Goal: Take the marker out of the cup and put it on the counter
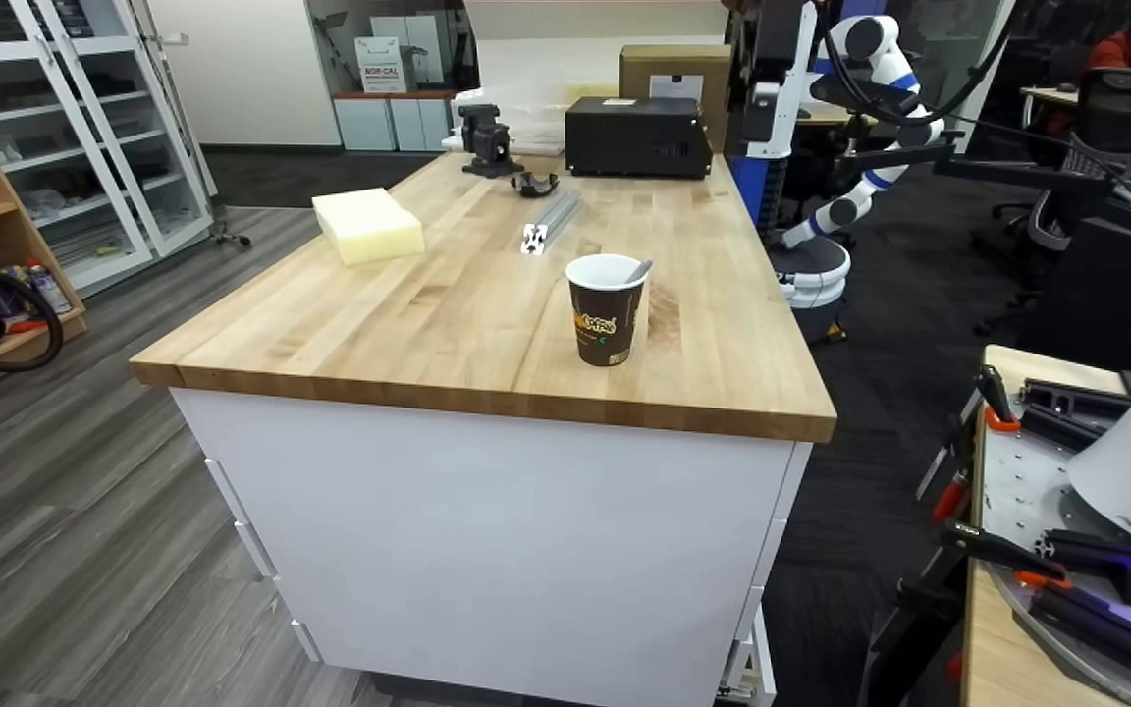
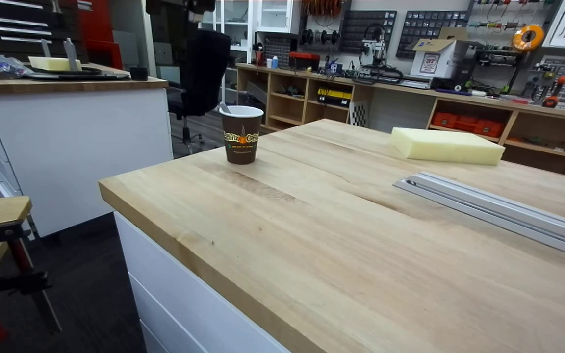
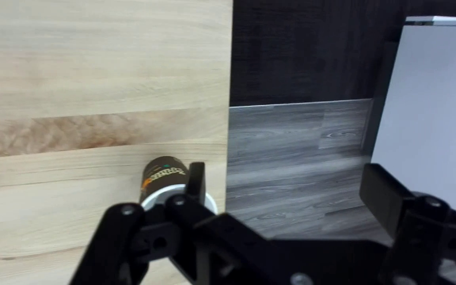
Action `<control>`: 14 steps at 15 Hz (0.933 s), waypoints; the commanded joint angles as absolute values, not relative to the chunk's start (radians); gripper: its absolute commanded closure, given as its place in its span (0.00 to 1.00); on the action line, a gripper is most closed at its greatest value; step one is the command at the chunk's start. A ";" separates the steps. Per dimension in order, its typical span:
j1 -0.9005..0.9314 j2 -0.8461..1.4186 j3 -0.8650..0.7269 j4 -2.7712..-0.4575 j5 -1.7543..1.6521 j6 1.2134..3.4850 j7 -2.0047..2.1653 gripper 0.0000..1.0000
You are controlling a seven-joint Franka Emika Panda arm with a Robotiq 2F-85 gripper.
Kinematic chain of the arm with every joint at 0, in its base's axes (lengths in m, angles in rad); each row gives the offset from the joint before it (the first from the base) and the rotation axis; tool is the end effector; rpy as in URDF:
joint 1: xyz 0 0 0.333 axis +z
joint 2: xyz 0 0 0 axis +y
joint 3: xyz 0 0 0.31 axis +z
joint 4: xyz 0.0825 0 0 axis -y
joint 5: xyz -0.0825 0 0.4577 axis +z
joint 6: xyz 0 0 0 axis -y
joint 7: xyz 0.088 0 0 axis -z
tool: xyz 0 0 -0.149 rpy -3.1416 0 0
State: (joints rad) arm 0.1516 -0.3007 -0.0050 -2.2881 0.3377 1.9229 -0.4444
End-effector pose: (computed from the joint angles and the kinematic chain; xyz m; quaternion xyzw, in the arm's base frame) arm 0.5087 0.1118 0.3951 -0.9608 -0.2267 0.0083 0.1595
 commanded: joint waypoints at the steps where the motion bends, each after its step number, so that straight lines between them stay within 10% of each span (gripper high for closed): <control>1: 0.194 -0.276 0.029 -2.328 0.403 2.013 -0.517 0.00; 14: 0.226 -0.133 0.134 -2.429 0.285 2.408 -0.554 0.00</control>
